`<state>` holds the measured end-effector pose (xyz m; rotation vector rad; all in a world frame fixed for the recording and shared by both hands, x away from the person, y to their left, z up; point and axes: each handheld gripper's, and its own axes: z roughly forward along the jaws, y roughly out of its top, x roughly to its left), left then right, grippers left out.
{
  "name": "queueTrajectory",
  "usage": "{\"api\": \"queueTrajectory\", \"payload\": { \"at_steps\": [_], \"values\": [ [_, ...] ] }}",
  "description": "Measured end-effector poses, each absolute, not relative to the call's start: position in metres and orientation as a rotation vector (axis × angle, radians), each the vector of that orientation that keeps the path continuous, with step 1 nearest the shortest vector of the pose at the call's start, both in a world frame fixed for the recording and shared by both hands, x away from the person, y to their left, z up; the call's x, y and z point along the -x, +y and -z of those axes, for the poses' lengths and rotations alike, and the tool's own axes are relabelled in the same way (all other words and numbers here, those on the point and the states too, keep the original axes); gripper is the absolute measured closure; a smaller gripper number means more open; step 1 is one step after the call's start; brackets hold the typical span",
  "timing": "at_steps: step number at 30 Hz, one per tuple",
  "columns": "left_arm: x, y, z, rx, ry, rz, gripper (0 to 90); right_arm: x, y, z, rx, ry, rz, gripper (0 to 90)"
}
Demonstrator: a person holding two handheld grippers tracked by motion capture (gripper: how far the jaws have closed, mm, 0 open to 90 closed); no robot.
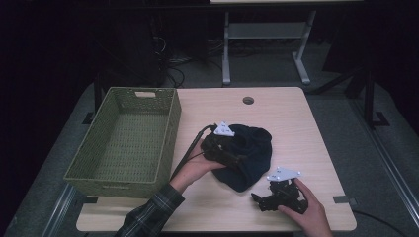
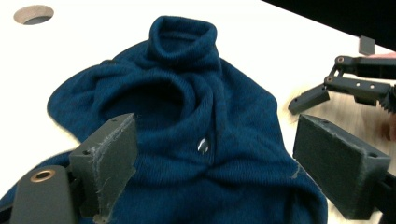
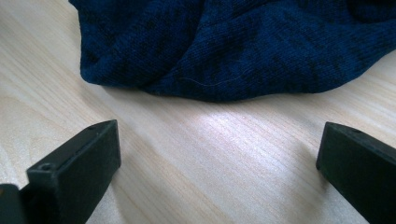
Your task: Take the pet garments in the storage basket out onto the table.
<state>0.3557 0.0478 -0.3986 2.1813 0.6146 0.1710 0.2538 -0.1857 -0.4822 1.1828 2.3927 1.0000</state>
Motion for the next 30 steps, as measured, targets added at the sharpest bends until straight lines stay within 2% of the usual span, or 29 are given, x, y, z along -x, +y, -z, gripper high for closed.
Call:
{"api": "queueTrajectory", "payload": {
  "at_steps": [19, 30],
  "values": [
    [-0.322, 0.096, 0.419, -2.155, 0.723, -0.21, 12.9, -0.254, -0.186, 0.482, -1.182, 2.393, -1.001, 0.0],
    [-0.298, 0.108, 0.444, -2.251, 0.748, -0.253, 12.9, -0.254, -0.186, 0.482, -1.184, 2.392, -1.001, 0.0]
  ]
}}
